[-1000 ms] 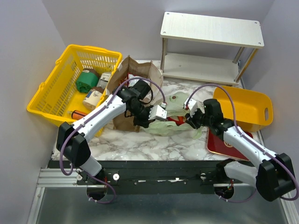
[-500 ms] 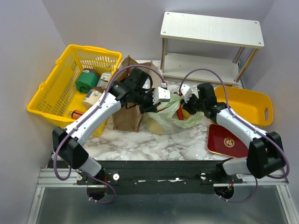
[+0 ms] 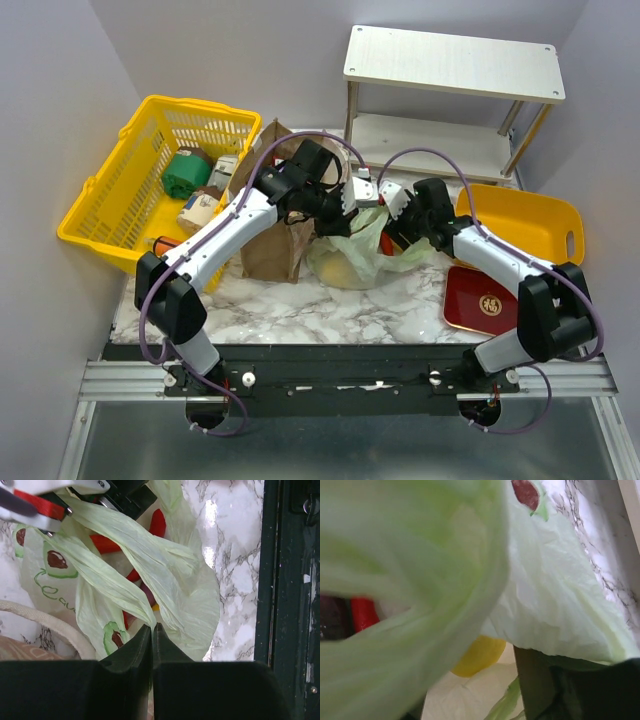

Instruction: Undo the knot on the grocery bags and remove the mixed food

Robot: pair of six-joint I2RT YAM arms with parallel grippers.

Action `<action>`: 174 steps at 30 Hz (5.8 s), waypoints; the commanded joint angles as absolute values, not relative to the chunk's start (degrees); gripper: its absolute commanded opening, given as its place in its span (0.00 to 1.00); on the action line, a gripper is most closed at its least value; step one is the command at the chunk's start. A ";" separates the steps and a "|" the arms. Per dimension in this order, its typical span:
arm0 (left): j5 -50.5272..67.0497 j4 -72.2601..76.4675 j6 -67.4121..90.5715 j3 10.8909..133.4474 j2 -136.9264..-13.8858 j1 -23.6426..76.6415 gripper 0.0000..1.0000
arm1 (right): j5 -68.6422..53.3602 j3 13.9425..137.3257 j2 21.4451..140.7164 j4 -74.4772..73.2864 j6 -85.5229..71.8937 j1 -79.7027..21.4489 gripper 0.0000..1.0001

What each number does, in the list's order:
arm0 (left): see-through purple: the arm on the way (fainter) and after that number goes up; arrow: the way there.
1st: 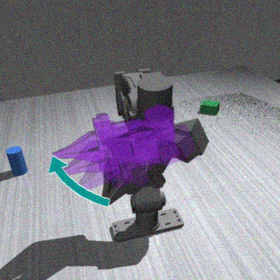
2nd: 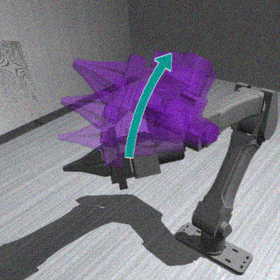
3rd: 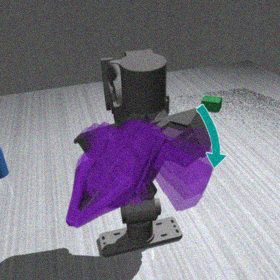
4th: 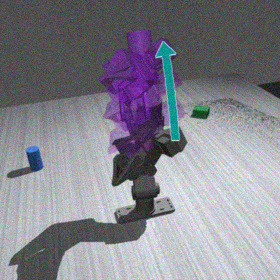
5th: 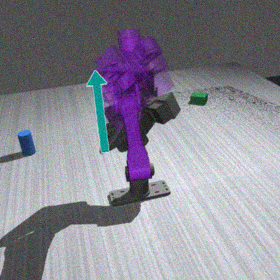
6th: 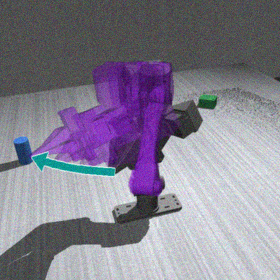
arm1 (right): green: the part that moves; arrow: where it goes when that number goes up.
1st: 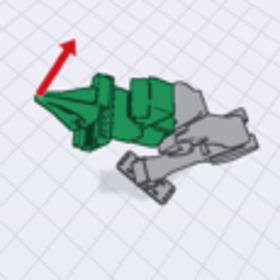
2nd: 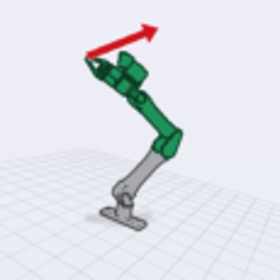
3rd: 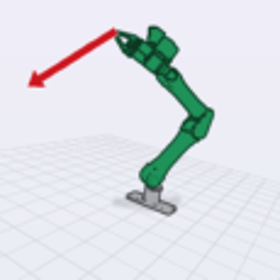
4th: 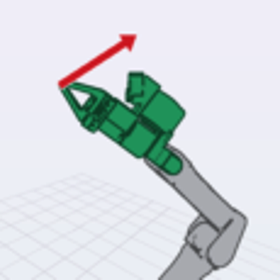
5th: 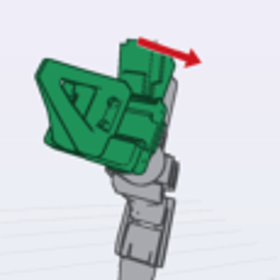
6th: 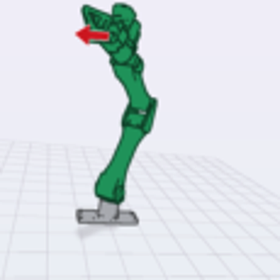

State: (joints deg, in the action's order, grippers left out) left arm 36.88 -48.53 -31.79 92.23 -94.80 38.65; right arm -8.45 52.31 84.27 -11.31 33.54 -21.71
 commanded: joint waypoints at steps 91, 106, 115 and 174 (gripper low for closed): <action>23.65 -45.79 -28.04 86.83 -93.52 38.85 0.88 | -12.39 65.30 84.56 -27.23 17.05 14.59 1.00; 14.23 -46.48 -26.98 97.73 -93.25 38.85 0.99 | -15.91 92.26 86.83 -70.53 16.96 14.33 1.00; 15.38 -55.20 -22.16 107.92 -100.46 38.85 0.99 | -2.91 81.32 77.09 -45.16 16.08 13.71 1.00; 10.80 -53.01 -6.50 140.02 -128.66 45.44 0.98 | -42.18 58.37 56.00 -53.87 21.53 -7.65 0.74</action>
State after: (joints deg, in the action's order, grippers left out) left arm 5.04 -49.39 -11.40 135.94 -121.82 45.50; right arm -41.43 60.82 59.07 -51.24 20.67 -7.55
